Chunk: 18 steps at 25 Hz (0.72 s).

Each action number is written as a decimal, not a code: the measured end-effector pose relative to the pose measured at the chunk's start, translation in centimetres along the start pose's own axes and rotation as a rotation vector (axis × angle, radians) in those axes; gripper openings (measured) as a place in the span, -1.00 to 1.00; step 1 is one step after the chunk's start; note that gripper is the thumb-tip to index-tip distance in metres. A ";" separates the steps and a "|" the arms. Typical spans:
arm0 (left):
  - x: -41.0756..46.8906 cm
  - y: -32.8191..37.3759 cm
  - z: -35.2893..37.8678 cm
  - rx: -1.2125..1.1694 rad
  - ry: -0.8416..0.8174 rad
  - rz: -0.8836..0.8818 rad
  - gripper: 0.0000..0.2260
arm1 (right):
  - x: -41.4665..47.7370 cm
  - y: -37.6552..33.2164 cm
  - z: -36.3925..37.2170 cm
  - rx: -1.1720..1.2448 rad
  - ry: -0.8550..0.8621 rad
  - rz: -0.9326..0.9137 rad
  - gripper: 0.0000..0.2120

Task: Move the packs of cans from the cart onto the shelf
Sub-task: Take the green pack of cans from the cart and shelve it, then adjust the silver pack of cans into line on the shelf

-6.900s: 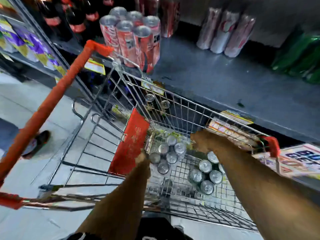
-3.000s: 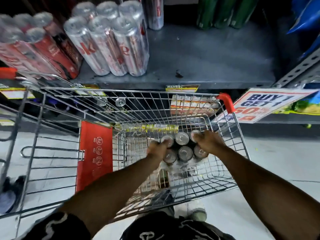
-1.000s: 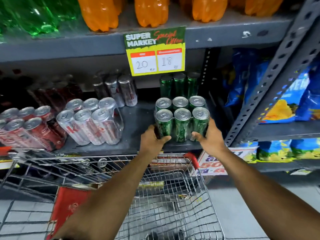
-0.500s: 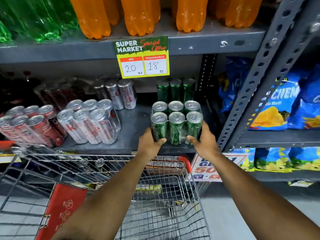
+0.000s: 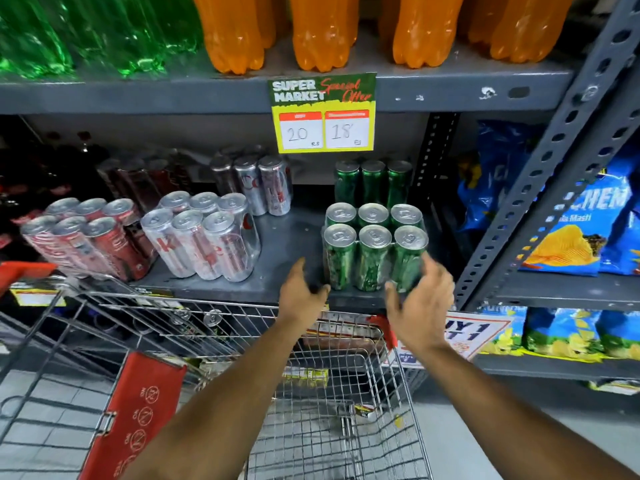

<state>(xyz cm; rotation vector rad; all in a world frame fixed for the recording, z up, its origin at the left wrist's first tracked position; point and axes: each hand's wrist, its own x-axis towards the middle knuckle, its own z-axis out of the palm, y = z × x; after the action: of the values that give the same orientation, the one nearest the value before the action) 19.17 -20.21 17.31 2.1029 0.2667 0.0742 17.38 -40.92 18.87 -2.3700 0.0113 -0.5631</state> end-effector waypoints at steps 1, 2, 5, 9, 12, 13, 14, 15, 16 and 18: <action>-0.7 -1.4 -1.5 -0.035 0.040 -0.017 -0.38 | -1.5 -1.0 0.8 -0.037 -0.041 -0.114 -0.40; -1.4 -2.8 -3.2 -0.048 0.082 -0.029 -0.39 | -2.7 -1.9 1.8 -0.036 -0.136 -0.205 -0.45; -3.0 -6.7 -10.1 0.110 0.263 0.014 -0.47 | -4.0 -6.0 5.2 0.054 -0.343 -0.354 -0.49; -1.3 -9.0 -19.1 0.204 0.415 0.059 -0.46 | -1.9 -12.8 9.6 0.234 -0.441 -0.336 -0.43; 2.6 -10.1 -22.5 0.187 0.393 -0.017 -0.39 | 0.3 -16.6 13.0 0.229 -0.538 -0.222 -0.33; 3.9 -10.3 -23.1 0.121 0.354 -0.029 -0.40 | 0.8 -17.5 14.2 0.223 -0.564 -0.192 -0.32; 5.0 -10.6 -23.5 0.034 0.306 -0.034 -0.44 | 1.2 -18.3 15.4 0.223 -0.575 -0.168 -0.34; 6.1 -10.9 -23.7 -0.016 0.258 -0.053 -0.49 | 1.4 -18.7 16.5 0.227 -0.572 -0.138 -0.37; 7.0 -11.4 -23.6 -0.034 0.213 -0.072 -0.54 | 1.6 -18.9 17.4 0.232 -0.556 -0.095 -0.42; 7.9 -12.4 -23.3 0.008 0.154 -0.112 -0.61 | 1.8 -19.0 18.5 0.229 -0.524 -0.020 -0.45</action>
<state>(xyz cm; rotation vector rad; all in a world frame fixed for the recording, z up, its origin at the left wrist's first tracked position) 21.16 7.25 18.48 2.0884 0.4777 0.1688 23.67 -15.11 19.25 -2.2242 -0.2958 0.0598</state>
